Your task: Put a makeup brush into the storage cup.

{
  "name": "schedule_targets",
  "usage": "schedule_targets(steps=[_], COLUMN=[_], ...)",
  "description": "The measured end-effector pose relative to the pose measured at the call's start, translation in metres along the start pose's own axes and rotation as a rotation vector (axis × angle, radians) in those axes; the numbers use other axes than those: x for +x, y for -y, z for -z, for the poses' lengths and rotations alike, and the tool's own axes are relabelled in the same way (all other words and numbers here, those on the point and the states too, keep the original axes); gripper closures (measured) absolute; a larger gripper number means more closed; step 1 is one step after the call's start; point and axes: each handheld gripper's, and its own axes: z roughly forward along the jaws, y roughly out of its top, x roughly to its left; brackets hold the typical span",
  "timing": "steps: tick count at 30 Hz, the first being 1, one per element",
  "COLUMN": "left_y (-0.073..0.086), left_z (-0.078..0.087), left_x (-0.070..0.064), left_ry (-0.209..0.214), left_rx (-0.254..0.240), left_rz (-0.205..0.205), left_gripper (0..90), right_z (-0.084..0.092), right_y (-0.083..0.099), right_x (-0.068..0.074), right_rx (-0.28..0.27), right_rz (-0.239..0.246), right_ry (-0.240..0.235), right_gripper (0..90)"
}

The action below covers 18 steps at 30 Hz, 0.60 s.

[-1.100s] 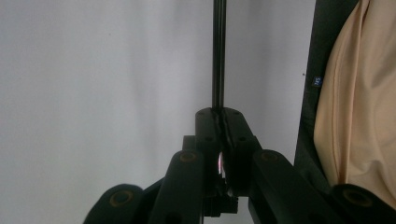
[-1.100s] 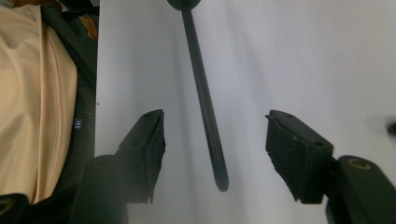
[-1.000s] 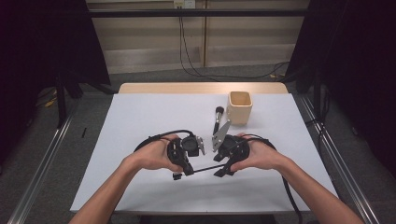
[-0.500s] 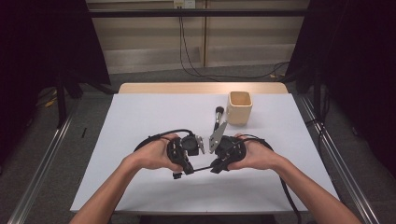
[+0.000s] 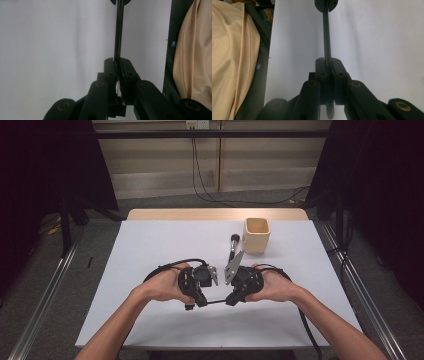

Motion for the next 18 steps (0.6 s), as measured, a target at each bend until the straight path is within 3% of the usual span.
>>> schedule_targets(steps=[2, 4, 6, 9, 10, 14, 18], left_y=[0.001, 0.003, 0.005, 0.006, 0.006, 0.010, 0.018], left_z=[-0.001, 0.000, -0.001, 0.000, 0.000, 0.003, 0.003], left_x=[0.000, 0.002, 0.001, 0.001, 0.000, 0.004, 0.006], left_ry=[0.010, 0.007, 0.008, -0.020, -0.028, -0.051, -0.104], left_rx=[-0.028, -0.036, -0.083, -0.094, -0.123, -0.158, -0.210], left_rz=[0.026, 0.018, 0.047, 0.035, 0.061, 0.092, 0.125], left_gripper=[84.0, 83.0, 80.0, 68.9, 65.4, 51.4, 37.4], right_z=[0.001, 0.001, 0.002, 0.001, 0.001, 0.003, 0.004], right_y=[0.001, 0.002, 0.003, 0.004, 0.004, 0.004, 0.007], right_x=[0.000, 0.001, 0.001, 0.000, 0.000, 0.001, 0.001], right_rx=[-0.006, -0.005, 0.001, -0.009, -0.012, -0.016, -0.010], right_rz=[0.000, -0.008, -0.024, -0.013, -0.019, -0.028, -0.048], right_ry=[0.003, 0.007, -0.004, 0.011, 0.015, 0.009, 0.018], right_gripper=[85.7, 85.7, 85.7, 85.7, 85.7, 85.7, 85.7])
